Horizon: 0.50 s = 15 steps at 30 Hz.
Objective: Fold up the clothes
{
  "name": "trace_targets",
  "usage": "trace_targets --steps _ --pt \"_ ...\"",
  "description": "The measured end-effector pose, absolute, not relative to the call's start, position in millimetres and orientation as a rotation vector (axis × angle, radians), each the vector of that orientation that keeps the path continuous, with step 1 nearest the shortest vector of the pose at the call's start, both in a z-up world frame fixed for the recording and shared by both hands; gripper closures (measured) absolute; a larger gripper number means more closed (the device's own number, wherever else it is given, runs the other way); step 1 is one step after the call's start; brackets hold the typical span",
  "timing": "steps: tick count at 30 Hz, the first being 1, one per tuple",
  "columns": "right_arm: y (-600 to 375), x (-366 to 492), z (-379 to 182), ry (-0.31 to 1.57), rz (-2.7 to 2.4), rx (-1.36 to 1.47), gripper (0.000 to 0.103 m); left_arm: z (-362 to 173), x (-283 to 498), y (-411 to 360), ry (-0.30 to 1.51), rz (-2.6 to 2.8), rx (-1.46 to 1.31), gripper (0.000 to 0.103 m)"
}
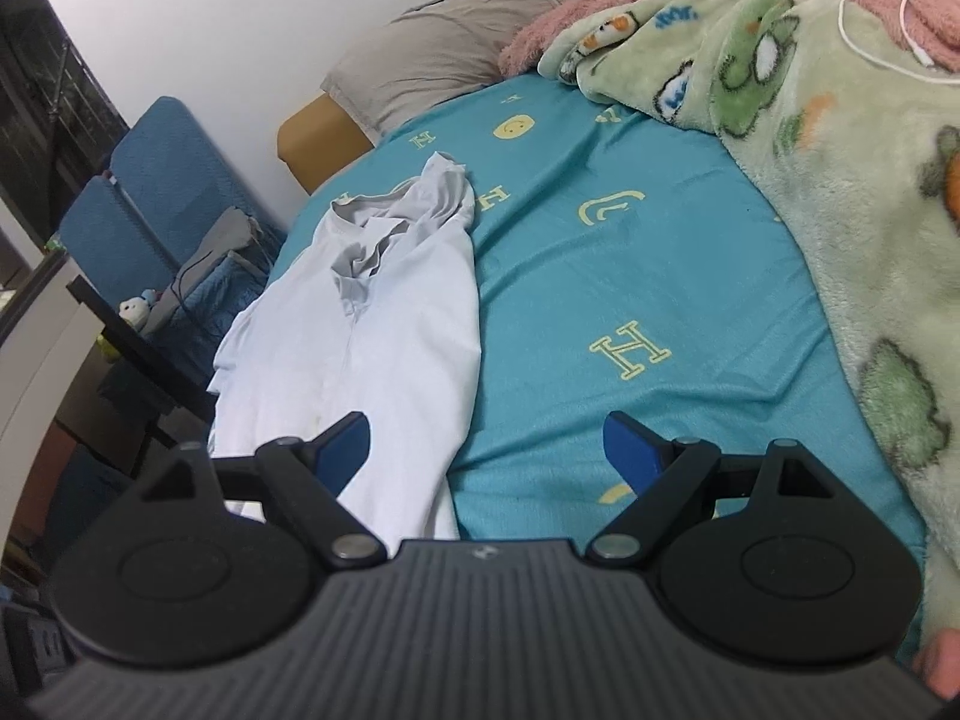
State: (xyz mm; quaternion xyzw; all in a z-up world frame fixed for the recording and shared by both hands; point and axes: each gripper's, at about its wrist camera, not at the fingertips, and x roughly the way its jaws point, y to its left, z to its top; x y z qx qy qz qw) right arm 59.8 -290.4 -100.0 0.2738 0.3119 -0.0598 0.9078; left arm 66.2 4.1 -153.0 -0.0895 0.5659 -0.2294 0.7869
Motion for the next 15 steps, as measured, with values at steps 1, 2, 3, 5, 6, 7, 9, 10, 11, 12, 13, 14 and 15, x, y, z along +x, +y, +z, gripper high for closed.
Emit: trace_targets --steps 1,2,3,5,6,7,9,10,11,12,13,14,15 --pt "-289 57 -99 0.642 -0.125 0.559 0.017 -152 63 2 1.218 -0.487 -0.160 0.100" --pt "-289 55 -97 0.640 -0.127 0.552 0.017 -151 59 1 1.215 -0.479 -0.128 0.100" --pt "-289 53 -96 0.637 -0.129 0.549 0.017 -150 56 -1 1.207 -0.476 -0.105 0.100" --pt "-290 51 -95 0.630 -0.130 0.547 0.017 -147 53 -3 1.179 -0.478 -0.071 0.100" --pt "-290 50 -95 0.627 -0.129 0.547 0.017 -144 52 -3 1.162 -0.479 -0.062 0.097" --pt "-291 50 -94 0.625 -0.128 0.547 0.017 -140 53 -2 1.141 -0.481 -0.060 0.091" --pt "-291 50 -94 0.620 -0.125 0.546 0.017 -130 55 -3 1.090 -0.481 -0.046 0.073" --pt "-291 50 -93 0.614 -0.119 0.543 0.017 -123 57 -5 1.052 -0.475 -0.028 0.059" --pt "-290 50 -92 0.608 -0.113 0.541 0.017 -116 59 -7 1.014 -0.469 -0.011 0.053" --pt "-289 50 -91 0.602 -0.107 0.535 0.017 -109 61 -10 0.977 -0.463 0.006 0.043" --pt "-289 51 -89 0.598 -0.101 0.528 0.017 -102 66 -14 0.945 -0.452 0.024 0.032" --pt "-289 51 -87 0.596 -0.093 0.521 0.017 -96 73 -19 0.918 -0.435 0.042 0.027" --pt "-290 50 -83 0.580 -0.086 0.517 0.017 -91 79 -24 0.891 -0.419 0.060 0.019"
